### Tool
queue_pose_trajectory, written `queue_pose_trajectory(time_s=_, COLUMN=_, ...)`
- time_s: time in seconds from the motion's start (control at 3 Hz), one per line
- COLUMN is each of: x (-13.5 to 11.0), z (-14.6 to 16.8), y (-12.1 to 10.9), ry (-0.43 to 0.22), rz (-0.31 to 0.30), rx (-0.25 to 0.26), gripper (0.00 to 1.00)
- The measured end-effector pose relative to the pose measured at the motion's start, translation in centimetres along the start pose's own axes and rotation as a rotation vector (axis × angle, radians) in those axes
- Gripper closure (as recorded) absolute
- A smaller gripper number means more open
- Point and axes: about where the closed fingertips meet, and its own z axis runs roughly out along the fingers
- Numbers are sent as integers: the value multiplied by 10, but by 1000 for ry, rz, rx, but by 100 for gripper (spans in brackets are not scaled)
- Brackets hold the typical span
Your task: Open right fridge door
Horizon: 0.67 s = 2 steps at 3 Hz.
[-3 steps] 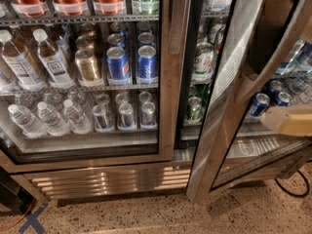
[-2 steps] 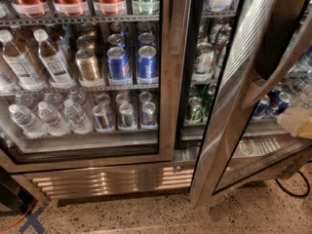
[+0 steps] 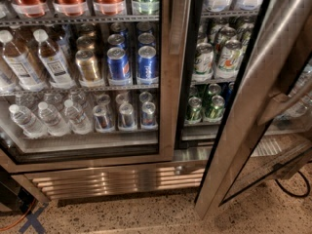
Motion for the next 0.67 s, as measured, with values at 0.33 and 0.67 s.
queue_pose_trajectory(time_s=0.33, x=-20, z=-23, y=14, ry=70, rz=-47, rx=77, gripper=0)
queue_pose_trajectory(time_s=0.67, x=-26, z=-23, y=18, ry=73, rz=-60, rx=78, gripper=0)
